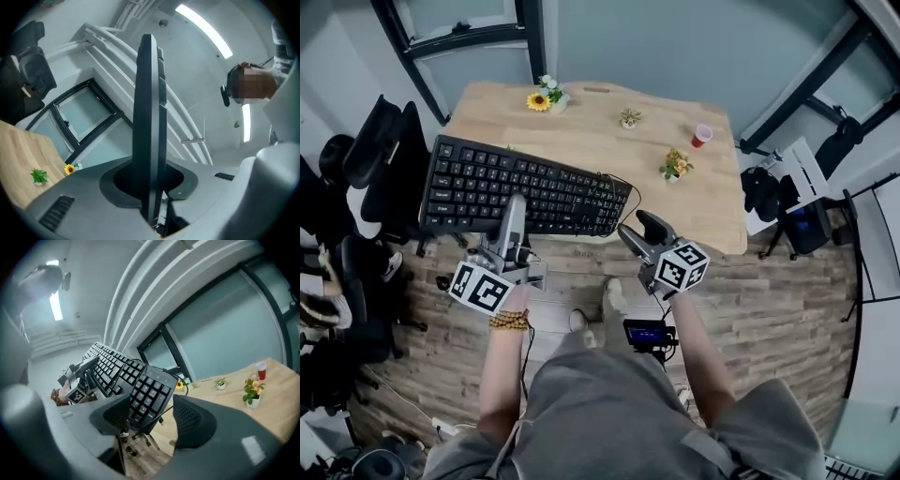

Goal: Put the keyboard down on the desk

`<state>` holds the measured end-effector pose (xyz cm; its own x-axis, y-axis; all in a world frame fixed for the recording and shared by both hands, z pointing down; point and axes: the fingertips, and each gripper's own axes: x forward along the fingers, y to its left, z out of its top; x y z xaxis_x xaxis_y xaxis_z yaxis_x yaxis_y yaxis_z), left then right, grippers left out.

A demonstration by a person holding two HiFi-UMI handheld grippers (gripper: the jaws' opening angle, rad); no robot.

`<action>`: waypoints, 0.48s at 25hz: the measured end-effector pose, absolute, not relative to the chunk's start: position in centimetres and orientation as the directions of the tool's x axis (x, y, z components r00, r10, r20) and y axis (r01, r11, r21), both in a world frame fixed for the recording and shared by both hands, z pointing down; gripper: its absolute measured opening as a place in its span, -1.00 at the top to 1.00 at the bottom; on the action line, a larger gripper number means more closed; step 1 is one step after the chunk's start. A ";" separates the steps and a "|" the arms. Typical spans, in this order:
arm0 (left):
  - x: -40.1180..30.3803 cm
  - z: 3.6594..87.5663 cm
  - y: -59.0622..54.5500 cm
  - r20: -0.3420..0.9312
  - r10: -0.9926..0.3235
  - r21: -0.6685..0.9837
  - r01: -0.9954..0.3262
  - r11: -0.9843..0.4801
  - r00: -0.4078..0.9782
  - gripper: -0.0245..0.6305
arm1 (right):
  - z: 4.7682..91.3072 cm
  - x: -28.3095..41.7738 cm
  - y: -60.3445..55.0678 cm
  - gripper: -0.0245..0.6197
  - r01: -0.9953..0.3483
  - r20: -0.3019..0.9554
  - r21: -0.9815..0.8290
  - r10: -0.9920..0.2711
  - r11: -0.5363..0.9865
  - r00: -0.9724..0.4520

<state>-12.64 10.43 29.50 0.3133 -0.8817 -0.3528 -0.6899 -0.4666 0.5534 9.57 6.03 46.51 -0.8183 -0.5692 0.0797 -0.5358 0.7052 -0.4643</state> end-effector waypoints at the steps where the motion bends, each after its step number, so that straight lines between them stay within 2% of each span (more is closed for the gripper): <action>1: -12.9 29.5 9.9 -0.368 -0.875 0.571 -0.667 -0.479 0.313 0.63 | 46.7 9.6 5.2 0.04 -0.514 0.064 -0.499 -0.562 0.698 -0.825; 5: -13.1 29.5 5.3 -0.411 -0.858 0.622 -0.593 -0.512 0.310 0.63 | 48.1 9.9 -0.1 -0.02 -0.432 0.034 -0.613 -0.523 0.662 -0.851; 7: -13.1 29.7 4.4 -0.419 -0.853 0.633 -0.574 -0.520 0.311 0.63 | 47.6 9.7 -1.2 -0.03 -0.361 -0.027 -0.647 -0.493 0.672 -0.870; 11: -13.4 30.4 4.4 -0.440 -0.839 0.648 -0.532 -0.544 0.322 0.62 | 45.9 8.8 -1.1 -0.02 -0.229 -0.141 -0.683 -0.433 0.694 -0.890; 12: -13.5 30.5 4.4 -0.452 -0.832 0.651 -0.519 -0.554 0.322 0.62 | 45.8 8.9 -1.3 0.06 -0.216 -0.152 -0.691 -0.431 0.690 -0.889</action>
<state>-13.47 4.38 30.52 0.3224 -0.8319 -0.4516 -0.5192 -0.5543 0.6505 8.90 -1.30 45.83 -0.8894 -0.4311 -0.1521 -0.2160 0.6895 -0.6913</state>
